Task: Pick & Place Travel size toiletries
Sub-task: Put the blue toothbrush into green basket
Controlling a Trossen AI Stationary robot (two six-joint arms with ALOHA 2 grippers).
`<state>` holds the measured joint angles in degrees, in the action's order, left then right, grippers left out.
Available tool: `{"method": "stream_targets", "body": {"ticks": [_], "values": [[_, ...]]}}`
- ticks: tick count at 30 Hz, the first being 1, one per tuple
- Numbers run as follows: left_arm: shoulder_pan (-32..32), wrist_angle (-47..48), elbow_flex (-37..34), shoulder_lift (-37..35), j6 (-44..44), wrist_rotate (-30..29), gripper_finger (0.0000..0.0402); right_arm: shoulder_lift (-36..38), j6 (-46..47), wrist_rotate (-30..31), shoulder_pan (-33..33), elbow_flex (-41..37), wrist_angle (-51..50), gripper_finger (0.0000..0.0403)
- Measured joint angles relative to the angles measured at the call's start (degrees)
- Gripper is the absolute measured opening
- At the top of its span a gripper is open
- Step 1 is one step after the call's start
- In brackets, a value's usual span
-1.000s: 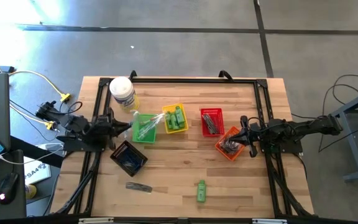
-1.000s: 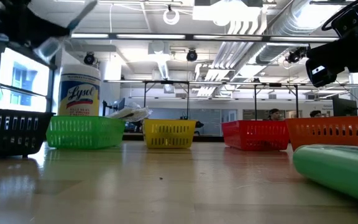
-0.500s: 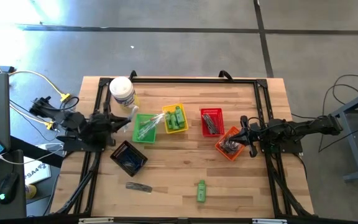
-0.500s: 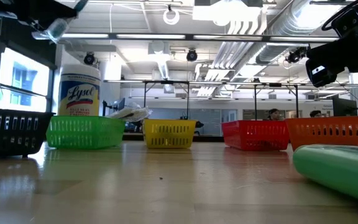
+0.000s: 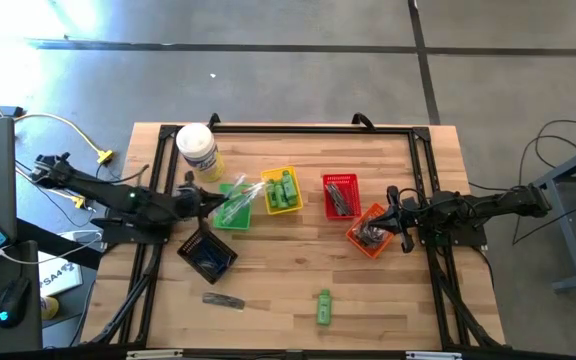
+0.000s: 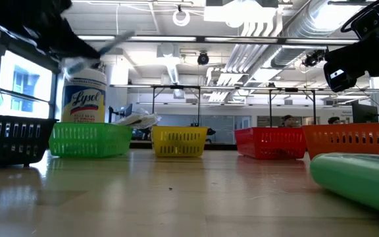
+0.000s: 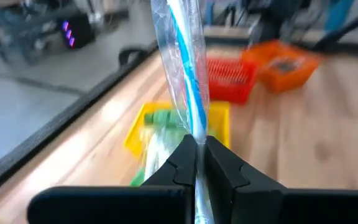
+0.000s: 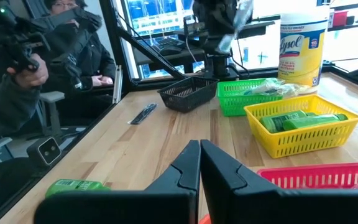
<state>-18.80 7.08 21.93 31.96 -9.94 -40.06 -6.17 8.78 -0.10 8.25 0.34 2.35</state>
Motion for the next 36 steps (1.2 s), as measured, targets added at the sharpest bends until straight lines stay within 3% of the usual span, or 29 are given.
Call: {"method": "stream_targets", "body": {"ticks": [7, 17, 36], "values": [[8.0, -1.7, -0.1, 11.6, -2.3, 2.9, 0.0010, 0.0, 0.0, -0.1, 0.0, 0.0, 0.0, 0.0004], [17.6, -7.1, -0.1, 21.4, -2.8, 12.8, 0.0010, 0.0, 0.0, -1.4, 0.0, 0.0, -0.7, 0.0004], [18.5, -8.2, -0.1, 31.1, -3.6, 14.6, 0.0015, 0.0, 0.0, -1.5, 0.0, 0.0, -1.3, 0.0004]]}}
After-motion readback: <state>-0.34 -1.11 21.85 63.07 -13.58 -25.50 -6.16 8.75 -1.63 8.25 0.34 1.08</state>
